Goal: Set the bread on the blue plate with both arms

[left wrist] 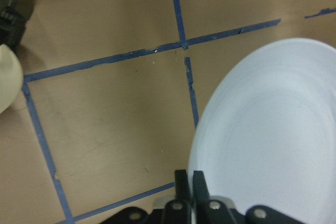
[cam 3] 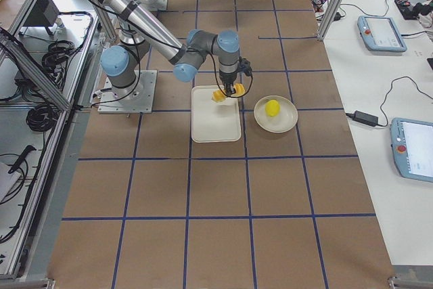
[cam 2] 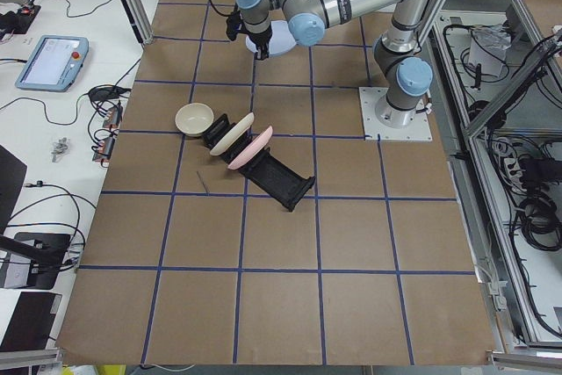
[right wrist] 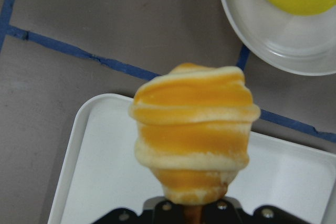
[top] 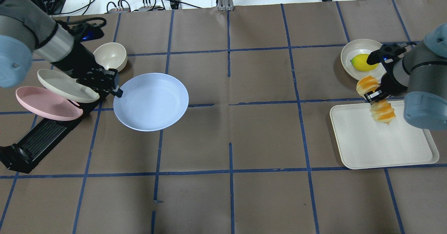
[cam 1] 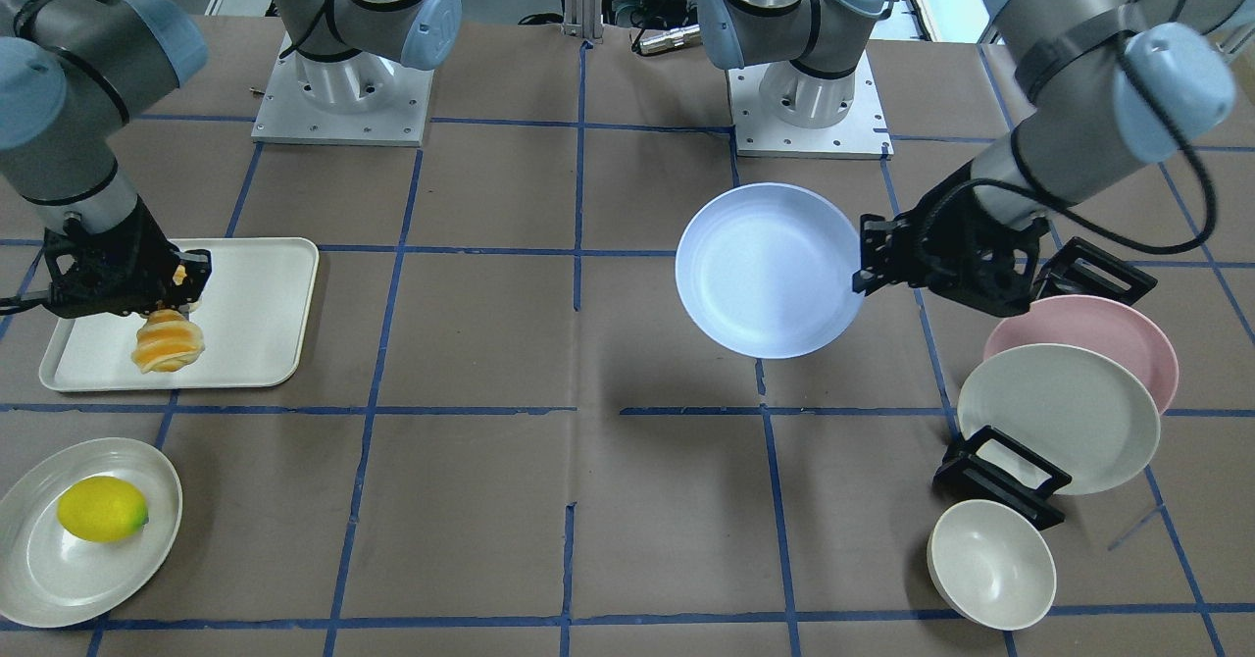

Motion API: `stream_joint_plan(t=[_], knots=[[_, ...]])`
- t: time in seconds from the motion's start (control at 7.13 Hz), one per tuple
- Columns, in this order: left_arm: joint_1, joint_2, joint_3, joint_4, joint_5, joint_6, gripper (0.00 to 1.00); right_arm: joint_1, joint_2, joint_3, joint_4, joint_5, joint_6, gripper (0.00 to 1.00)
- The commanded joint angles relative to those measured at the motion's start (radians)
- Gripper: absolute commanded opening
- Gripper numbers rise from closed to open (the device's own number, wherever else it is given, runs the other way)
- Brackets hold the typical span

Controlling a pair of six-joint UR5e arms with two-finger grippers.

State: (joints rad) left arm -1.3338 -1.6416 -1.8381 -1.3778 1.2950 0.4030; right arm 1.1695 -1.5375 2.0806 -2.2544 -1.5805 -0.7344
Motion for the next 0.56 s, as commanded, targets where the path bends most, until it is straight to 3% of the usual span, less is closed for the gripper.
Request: stream_joint_plan(t=[0.0,0.28,0.42], knots=[[-0.059,-0.006,-0.229,0.368,-0.036,-0.170,0.00,0.006,-0.094,-0.094,0.138,0.001,0.010,0.04],[-0.215,-0.021,-0.247,0.439,-0.026,-0.403,0.00,0.019,-0.125,-0.146,0.205,0.007,0.093,0.05],[-0.299,-0.068,-0.247,0.560,-0.014,-0.532,0.00,0.057,-0.125,-0.174,0.220,0.007,0.160,0.05]])
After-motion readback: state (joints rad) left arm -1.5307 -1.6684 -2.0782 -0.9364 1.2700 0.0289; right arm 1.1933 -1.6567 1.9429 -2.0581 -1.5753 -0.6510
